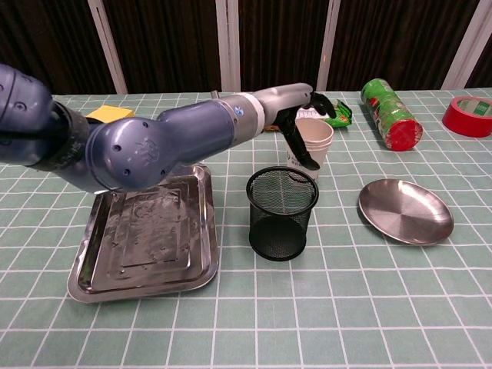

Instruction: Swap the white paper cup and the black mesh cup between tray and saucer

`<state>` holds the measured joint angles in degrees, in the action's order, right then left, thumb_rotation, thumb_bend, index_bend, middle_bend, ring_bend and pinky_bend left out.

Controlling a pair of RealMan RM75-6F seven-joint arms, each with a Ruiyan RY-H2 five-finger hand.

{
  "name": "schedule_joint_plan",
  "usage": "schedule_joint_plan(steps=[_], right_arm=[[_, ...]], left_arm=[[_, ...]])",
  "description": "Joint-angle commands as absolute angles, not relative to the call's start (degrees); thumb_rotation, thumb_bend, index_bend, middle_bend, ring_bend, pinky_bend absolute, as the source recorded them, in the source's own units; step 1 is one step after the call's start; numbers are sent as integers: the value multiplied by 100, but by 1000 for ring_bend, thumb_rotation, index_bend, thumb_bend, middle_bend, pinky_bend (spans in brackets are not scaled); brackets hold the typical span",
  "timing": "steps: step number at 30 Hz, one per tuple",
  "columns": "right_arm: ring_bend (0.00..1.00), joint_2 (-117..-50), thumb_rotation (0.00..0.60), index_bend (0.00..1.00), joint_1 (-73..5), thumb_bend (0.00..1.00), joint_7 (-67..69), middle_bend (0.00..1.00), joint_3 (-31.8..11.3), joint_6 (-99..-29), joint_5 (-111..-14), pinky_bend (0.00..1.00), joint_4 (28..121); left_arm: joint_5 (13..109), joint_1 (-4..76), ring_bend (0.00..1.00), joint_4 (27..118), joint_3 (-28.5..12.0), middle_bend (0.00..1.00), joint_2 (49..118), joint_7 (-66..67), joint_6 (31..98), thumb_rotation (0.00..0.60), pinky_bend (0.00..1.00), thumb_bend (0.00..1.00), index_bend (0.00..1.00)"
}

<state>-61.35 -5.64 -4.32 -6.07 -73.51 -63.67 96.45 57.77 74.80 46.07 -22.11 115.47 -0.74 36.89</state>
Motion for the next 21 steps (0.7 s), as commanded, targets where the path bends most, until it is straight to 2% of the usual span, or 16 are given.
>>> schedule_joint_plan(steps=[1,5,13,21], right_arm=[[35,-6141,600,0,-556,10,-409,0,-616,-7358,-6373,0,9651],[38,-6152,600,0,-559,11,-372,0,-623,-7318,-6360,0,9620],[54,-6156,600,0,-559,11,-258,0,-630,-7271,-6413,0,9613],[57,-6143,600,0,-543,10,-153,0,-643,-7264,-6453,0,9598]], left_arm=[[6016,7513,110,4391,-2185,193,11716,-308,3810,600,285,234,237],[6202,7552,142,4207,-2171,239,11814,-471,3841,600,317,282,259],[6541,7559,306,3970,-2136,430,11925,-729,4045,600,448,443,395],[6671,7371,328,4281,-2169,459,11676,-697,4377,600,460,471,435]])
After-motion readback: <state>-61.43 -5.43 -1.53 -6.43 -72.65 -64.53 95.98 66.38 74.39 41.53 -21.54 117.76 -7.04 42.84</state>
